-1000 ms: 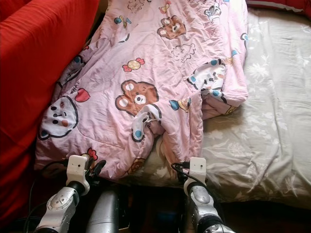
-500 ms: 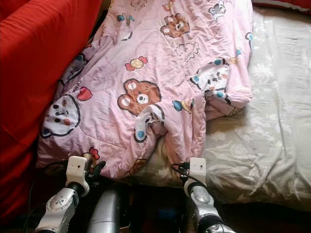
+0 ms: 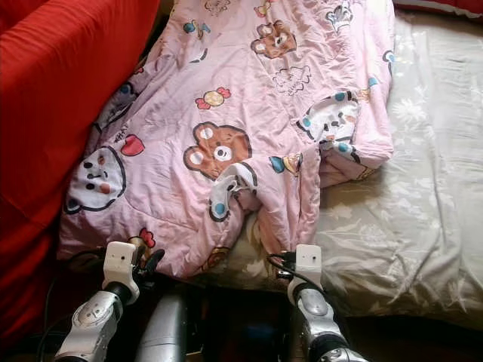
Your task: Clean up the room
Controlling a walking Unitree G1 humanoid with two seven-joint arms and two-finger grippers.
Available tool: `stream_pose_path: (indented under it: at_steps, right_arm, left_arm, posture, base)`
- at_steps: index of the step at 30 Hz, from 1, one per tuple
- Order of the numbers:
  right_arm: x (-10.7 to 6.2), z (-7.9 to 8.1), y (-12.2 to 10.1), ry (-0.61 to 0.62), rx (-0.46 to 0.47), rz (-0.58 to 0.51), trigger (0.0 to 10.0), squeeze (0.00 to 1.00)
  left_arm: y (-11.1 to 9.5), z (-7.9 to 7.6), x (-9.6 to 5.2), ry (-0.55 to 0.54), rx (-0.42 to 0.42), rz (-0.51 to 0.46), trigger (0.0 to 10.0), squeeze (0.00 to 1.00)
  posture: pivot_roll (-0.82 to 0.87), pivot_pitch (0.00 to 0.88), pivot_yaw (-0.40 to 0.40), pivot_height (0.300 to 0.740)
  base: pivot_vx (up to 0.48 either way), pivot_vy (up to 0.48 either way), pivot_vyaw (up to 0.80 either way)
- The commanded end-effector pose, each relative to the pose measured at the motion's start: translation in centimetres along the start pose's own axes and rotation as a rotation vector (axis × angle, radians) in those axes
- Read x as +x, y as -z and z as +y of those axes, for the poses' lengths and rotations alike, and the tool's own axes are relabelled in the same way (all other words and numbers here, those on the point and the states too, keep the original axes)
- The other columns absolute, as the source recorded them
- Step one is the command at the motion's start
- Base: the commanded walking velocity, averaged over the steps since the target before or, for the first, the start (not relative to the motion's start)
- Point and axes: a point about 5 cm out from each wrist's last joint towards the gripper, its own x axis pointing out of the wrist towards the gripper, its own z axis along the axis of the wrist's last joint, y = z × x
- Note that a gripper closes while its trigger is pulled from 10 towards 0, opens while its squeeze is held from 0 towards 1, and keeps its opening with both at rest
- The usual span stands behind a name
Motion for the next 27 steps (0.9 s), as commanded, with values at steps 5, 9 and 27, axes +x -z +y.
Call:
stream_pose_path:
  at_steps: [5,9,27]
  right_arm:
    - [-0.3,-0.6,1.2,0.029,0.017,0.042,0.0,0.00]
    - [-0.2,-0.7,0.8,0.024,0.016,0.019,0.0,0.00]
    - [0.0,-1.1,-2.1,-0.007,0.079,-0.164,10.0,0.00]
  left_arm:
    - [1.0,0.1,-0.3,-0.002,-0.005,0.046,10.0,0.00]
    - [1.1,-0.2,-0.1,-0.004,-0.012,0.052,10.0,0.00]
    - [1.0,-0.1,0.8,-0.044,-0.041,0.053,10.0,0.00]
  posture:
    - [0.09,0.214,0.086,0.616]
    - [0.08,0.195,0.077,0.616]
    - [0.03,0.147,0.048,0.646]
  base:
    - [0.000,0.000,0.00]
    - [0.000,0.000,0.00]
    - [0.000,0.000,0.00]
